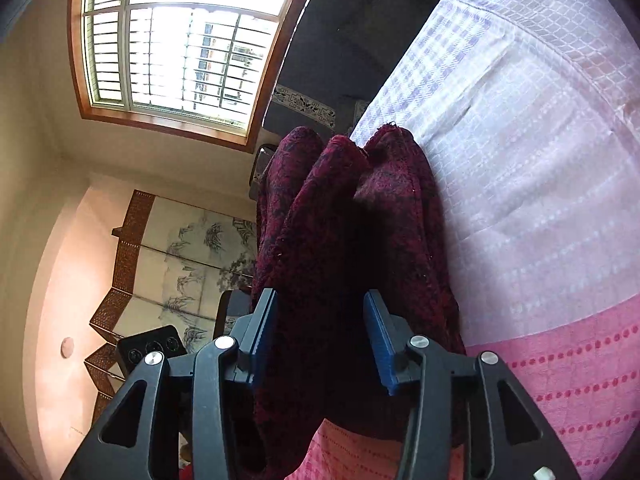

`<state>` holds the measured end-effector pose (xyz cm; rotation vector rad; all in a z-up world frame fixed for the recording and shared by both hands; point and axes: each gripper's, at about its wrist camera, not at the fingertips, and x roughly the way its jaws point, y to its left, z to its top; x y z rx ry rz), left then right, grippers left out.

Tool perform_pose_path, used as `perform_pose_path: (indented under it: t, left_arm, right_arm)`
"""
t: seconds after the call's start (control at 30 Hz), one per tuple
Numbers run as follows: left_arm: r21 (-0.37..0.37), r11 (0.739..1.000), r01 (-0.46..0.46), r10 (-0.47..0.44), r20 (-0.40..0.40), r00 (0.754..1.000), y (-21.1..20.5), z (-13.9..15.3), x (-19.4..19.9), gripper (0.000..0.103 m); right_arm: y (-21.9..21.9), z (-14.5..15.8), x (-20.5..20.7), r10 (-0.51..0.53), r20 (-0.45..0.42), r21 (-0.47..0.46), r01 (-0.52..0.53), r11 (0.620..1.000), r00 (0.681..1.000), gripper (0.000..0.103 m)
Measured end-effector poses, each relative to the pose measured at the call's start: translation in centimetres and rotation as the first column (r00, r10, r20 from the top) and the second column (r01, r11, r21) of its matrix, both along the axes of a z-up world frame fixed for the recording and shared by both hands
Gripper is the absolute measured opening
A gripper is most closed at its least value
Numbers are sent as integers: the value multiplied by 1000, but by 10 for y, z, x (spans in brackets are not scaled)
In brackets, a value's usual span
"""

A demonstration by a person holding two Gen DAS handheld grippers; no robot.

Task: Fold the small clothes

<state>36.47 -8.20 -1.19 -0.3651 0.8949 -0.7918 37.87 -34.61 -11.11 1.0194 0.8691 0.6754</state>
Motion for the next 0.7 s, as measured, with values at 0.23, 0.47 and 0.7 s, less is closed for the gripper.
perform_pose_path:
  t: [0.23,0.47,0.7]
  left_arm:
    - [97,995,-4,-6,104,995,-29,-36,-31,68]
    - [148,989,11,-36,167,985,-43,-39,-38,74]
    - [23,996,-85,80,145,986,-13,-19,-46,74]
  right_arm:
    - [-3,14,27,13,-48,-19,-14,1000,999,73]
    - [51,37,48,72,-8,-368,-70,927,997,73]
    - [82,67,57,131,123,-478,-57,876,984,18]
